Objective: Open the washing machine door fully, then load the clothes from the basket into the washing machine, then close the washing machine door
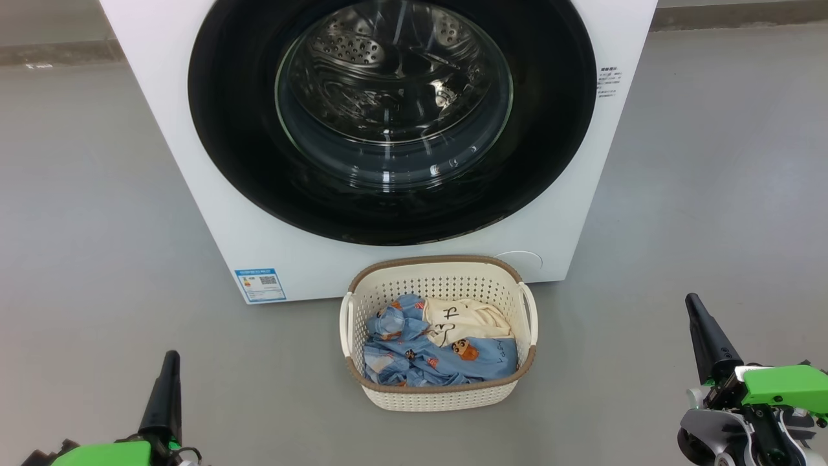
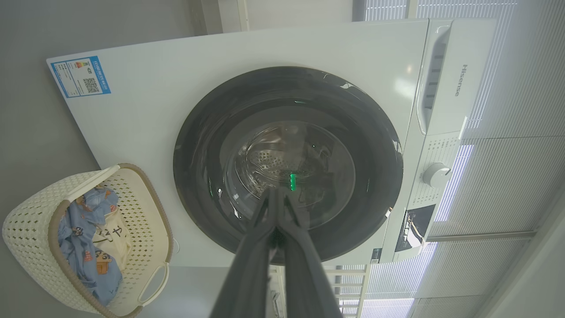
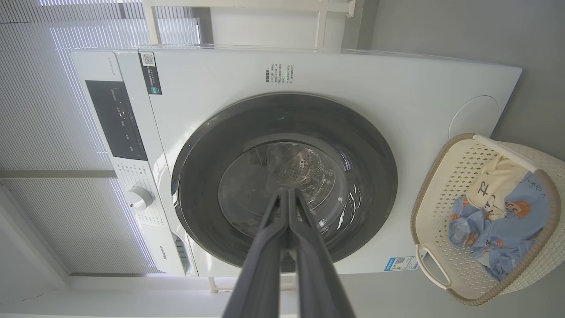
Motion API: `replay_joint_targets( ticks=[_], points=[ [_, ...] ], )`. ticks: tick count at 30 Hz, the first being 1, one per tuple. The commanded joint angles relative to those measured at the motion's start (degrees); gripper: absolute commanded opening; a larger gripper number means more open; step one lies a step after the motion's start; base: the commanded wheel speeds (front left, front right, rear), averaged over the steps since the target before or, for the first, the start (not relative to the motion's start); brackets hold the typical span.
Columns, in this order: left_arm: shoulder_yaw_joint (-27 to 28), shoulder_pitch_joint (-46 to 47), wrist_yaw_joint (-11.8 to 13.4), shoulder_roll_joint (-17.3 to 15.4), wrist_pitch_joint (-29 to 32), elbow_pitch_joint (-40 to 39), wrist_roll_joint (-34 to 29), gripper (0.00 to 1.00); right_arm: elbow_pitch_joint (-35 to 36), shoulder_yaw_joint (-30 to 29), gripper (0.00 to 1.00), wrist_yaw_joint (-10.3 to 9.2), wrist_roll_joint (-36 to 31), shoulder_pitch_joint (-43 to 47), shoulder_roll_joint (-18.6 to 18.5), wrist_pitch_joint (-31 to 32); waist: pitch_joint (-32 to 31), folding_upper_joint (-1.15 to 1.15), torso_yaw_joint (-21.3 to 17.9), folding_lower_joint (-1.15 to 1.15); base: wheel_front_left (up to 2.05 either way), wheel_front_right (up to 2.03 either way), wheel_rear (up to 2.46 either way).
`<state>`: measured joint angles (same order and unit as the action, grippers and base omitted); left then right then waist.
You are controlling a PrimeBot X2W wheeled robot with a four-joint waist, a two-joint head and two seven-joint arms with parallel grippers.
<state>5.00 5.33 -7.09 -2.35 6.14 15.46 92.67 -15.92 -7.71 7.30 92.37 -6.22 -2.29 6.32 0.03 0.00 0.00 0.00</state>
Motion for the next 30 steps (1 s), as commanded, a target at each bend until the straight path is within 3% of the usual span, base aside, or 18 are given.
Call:
replay_joint_targets(
  ticks=[1,17,18,30],
  points=[
    [1.59,1.26,-0.4,-0.53,0.39,-1.1,-0.56,0.0,1.57,1.12,0.0,0.19,-0.25,-0.37,-0.59,0.2,0.0,0.0,0.0,0.0,0.0,0.0,0.0],
    [0.0,0.01,0.0,0.0,0.0,-0.01,0.0,0.0,0.01,0.0,0.0,0.0,0.0,-0.01,0.0,0.0,0.0,0.0,0.0,0.0,0.0,0.0,0.0],
    [-0.02,-0.01,0.04,0.02,-0.03,0.28,0.03,1.0,-0.33,0.04,1.0,0.0,0.01,-0.01,0.08,-0.01,0.0,0.0,0.0,0.0,0.0,0.0,0.0],
    [-0.72,-0.18,0.06,0.28,-1.12,1.7,0.11,1.0,-2.08,0.94,1.0,-0.07,0.69,-0.38,0.65,-0.87,0.04,0.0,-0.05,0.06,0.0,0.0,0.0]
  ],
)
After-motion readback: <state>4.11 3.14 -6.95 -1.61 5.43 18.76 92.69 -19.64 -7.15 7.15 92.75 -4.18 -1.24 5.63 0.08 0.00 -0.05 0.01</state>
